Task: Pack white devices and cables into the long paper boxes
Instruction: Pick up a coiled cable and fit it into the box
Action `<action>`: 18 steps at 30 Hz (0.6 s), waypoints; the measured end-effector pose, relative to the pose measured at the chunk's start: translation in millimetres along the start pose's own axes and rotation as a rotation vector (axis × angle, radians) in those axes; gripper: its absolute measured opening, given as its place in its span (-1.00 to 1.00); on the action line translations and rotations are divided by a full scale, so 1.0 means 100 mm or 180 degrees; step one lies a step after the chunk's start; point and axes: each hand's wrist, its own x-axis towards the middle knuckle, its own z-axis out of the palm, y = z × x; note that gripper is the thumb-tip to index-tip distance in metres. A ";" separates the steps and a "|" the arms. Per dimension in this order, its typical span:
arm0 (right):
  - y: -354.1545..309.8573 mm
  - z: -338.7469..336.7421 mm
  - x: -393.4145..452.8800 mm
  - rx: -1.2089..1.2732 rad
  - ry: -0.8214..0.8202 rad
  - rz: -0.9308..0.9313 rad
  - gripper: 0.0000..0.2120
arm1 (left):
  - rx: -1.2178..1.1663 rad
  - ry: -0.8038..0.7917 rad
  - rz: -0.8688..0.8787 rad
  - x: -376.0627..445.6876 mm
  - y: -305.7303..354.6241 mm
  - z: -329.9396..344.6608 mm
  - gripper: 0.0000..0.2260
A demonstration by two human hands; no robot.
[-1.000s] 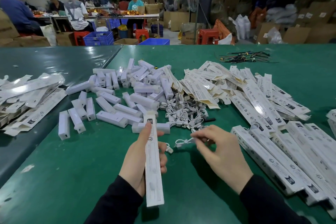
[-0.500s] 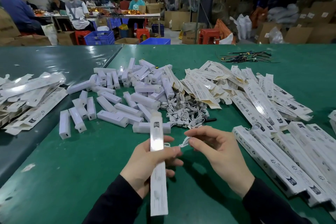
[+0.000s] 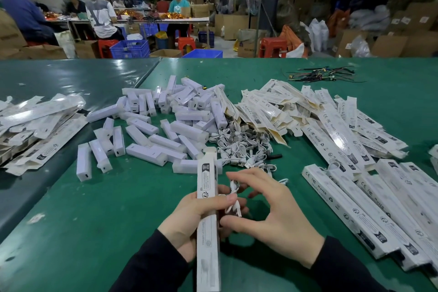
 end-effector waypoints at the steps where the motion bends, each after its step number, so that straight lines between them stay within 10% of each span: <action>1: -0.01 -0.01 0.00 0.0087 0.0045 0.0026 -0.41 | -0.0012 0.0007 0.0001 0.00 0.01 -0.01 -0.68; 18: -0.07 0.12 -0.05 -0.0087 0.0150 -0.0081 -0.36 | -0.0271 0.0104 -0.0096 0.02 -0.04 0.04 -0.71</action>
